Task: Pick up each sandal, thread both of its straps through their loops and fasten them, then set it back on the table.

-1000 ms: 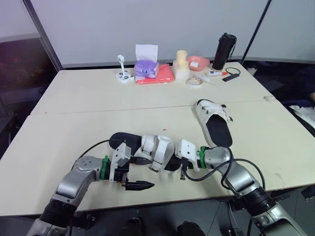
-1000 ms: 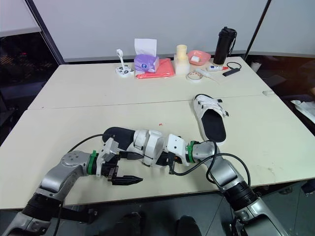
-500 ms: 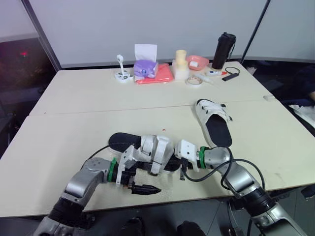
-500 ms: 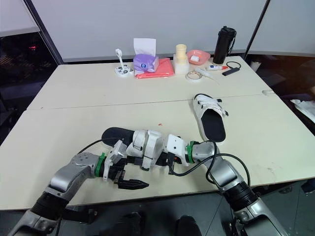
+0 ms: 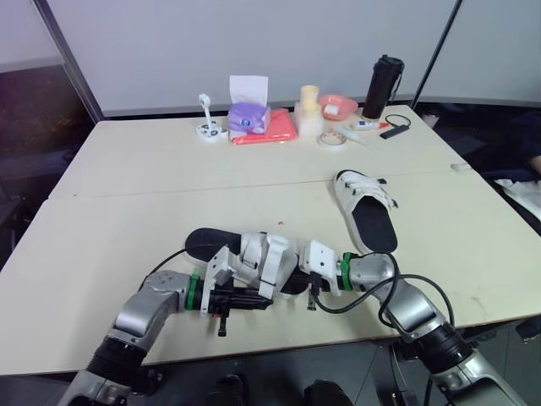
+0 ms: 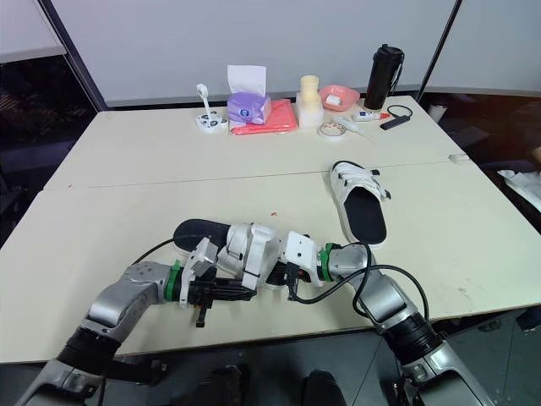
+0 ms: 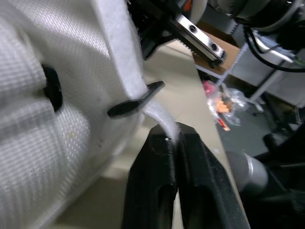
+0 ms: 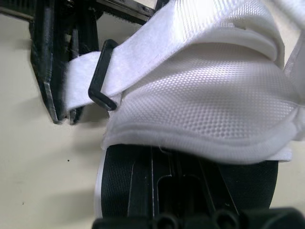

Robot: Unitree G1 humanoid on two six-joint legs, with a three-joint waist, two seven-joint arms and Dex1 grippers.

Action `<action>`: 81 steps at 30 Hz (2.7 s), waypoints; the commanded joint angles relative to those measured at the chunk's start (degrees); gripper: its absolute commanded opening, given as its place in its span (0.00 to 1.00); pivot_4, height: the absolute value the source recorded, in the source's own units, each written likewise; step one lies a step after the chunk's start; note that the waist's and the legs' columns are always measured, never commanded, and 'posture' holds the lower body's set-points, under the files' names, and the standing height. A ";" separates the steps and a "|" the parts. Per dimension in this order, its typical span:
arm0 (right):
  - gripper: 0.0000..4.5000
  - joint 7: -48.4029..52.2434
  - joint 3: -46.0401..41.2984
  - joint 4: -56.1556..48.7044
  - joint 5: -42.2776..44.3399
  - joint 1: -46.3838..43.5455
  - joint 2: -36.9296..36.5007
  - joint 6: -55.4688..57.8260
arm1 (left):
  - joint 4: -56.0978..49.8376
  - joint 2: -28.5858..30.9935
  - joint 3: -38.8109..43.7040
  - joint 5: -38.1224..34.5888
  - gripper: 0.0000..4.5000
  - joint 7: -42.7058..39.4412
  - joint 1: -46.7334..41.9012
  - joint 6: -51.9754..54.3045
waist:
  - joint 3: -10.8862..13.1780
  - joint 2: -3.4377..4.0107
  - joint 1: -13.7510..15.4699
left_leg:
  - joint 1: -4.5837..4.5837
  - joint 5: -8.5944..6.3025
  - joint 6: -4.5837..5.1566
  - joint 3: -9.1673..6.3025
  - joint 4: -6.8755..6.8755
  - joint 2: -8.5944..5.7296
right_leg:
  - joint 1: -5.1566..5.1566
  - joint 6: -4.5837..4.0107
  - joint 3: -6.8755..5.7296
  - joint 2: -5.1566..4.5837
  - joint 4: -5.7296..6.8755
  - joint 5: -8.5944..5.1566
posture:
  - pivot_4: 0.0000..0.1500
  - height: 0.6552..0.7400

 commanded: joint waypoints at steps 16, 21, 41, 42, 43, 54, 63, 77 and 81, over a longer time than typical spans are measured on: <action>0.00 0.80 2.59 5.29 -3.07 0.63 -0.20 1.35 | -12.41 11.65 1.40 -11.46 0.01 -8.07 1.06 14.01 | 0.01 0.02 -0.20 | 0.01 0.01 0.00 0.04 -0.48 0.15 | -0.23 -0.06 0.05 0.11 -0.02 -0.03 | 1.00 1.00; 0.00 0.86 2.62 5.48 -3.17 0.52 -0.21 1.26 | -13.24 12.51 3.84 -15.54 0.01 -8.71 -1.72 17.00 | 0.02 0.02 -0.25 | 0.02 0.01 0.00 0.07 -0.49 0.17 | -0.24 -0.07 0.05 0.15 -0.01 -0.03 | 1.00 1.00; 0.00 0.23 2.73 5.16 -3.44 0.94 -0.11 1.53 | 13.81 -7.21 5.21 -7.02 0.01 -0.64 -22.66 3.98 | 0.05 -0.03 0.03 | 0.03 0.09 -0.08 0.20 -0.39 0.13 | -0.15 0.09 0.01 0.35 0.03 0.12 | 1.00 1.00; 0.00 0.18 2.68 5.01 -3.43 1.09 -0.20 1.60 | 14.79 -7.83 5.26 -6.50 0.01 -0.47 -23.00 3.25 | 0.05 -0.03 0.04 | 0.03 0.10 -0.09 0.20 -0.38 0.12 | -0.14 0.09 0.01 0.35 0.03 0.13 | 1.00 1.00; 0.00 0.11 2.60 4.83 -3.41 1.26 -0.30 1.68 | 15.99 -8.54 5.51 -5.87 0.01 0.16 -23.40 2.29 | 0.05 -0.03 0.08 | 0.03 0.10 -0.09 0.20 -0.36 0.12 | -0.14 0.09 0.01 0.36 0.04 0.13 | 1.00 1.00; 0.00 -0.23 2.33 4.26 -3.54 1.91 -0.58 2.00 | 20.71 -10.03 5.16 -1.45 0.01 2.46 -24.00 -1.44 | 0.05 -0.02 0.16 | 0.04 0.10 -0.09 0.12 -0.04 0.12 | 0.04 0.03 -0.02 0.42 0.05 0.17 | 1.00 1.00; 0.00 -0.06 2.52 4.90 -4.06 1.46 -0.42 1.52 | 20.41 -10.16 4.87 -0.28 0.42 5.16 -23.56 5.11 | 0.02 -0.02 0.15 | 0.05 0.09 -0.09 0.08 0.10 0.12 | 0.13 0.03 -0.02 0.46 0.07 0.19 | 1.00 1.00; 0.00 0.02 2.20 5.33 -4.34 1.16 -0.50 1.24 | 18.84 -13.15 3.40 2.34 0.99 9.92 -22.76 2.80 | -0.05 -0.03 0.28 | 0.08 0.09 -0.10 0.02 0.19 0.13 | 0.23 0.00 -0.04 0.47 0.06 0.21 | 1.00 1.00; 0.00 0.04 2.17 5.35 -4.36 1.18 -0.46 1.21 | 24.08 -15.28 6.41 3.70 0.99 15.01 -27.16 -1.75 | -0.06 -0.04 0.48 | 0.09 0.09 -0.10 0.00 0.24 0.13 | 0.28 -0.02 -0.07 0.47 0.07 0.22 | 1.00 1.00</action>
